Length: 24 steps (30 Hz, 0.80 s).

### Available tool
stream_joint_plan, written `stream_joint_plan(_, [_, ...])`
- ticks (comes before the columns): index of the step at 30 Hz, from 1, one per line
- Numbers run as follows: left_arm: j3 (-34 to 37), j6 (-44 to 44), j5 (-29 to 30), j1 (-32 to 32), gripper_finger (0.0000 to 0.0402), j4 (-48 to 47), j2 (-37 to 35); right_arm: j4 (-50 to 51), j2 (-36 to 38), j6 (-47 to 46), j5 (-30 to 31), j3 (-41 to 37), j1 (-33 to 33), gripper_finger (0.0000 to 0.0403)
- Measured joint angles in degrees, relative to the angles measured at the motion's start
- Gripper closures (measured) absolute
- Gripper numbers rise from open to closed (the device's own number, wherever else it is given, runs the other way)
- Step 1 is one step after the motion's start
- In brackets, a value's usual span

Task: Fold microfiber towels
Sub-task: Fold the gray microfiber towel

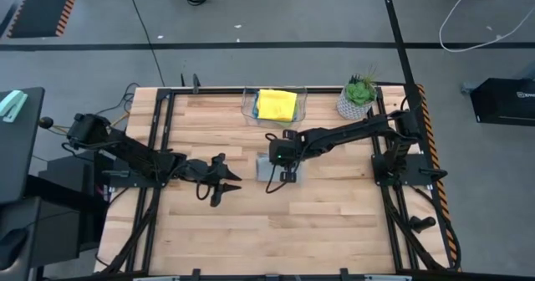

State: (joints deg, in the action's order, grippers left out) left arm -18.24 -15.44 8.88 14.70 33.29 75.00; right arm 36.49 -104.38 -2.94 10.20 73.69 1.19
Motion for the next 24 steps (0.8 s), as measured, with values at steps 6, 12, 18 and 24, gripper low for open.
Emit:
stream_joint_plan(6, [0.00,-0.35,0.00,-0.07,0.0264,-0.13,0.02,-0.48,0.00,-1.52,0.02,0.00,-0.46,0.0323])
stream_joint_plan(12, [0.00,-0.35,0.00,-0.07,0.0256,-0.12,0.04,-0.12,0.07,-5.29,1.37,0.00,-0.45,0.0235])
stream_joint_plan(18, [0.00,-0.33,0.00,-1.11,0.0267,-0.12,0.04,1.97,1.20,-7.69,1.32,-0.04,-0.74,0.0187])
stream_joint_plan(24, [0.00,1.92,-1.04,-6.88,0.0315,-0.62,0.05,-6.27,0.89,-8.26,-12.34,-2.25,-4.94,0.0183])
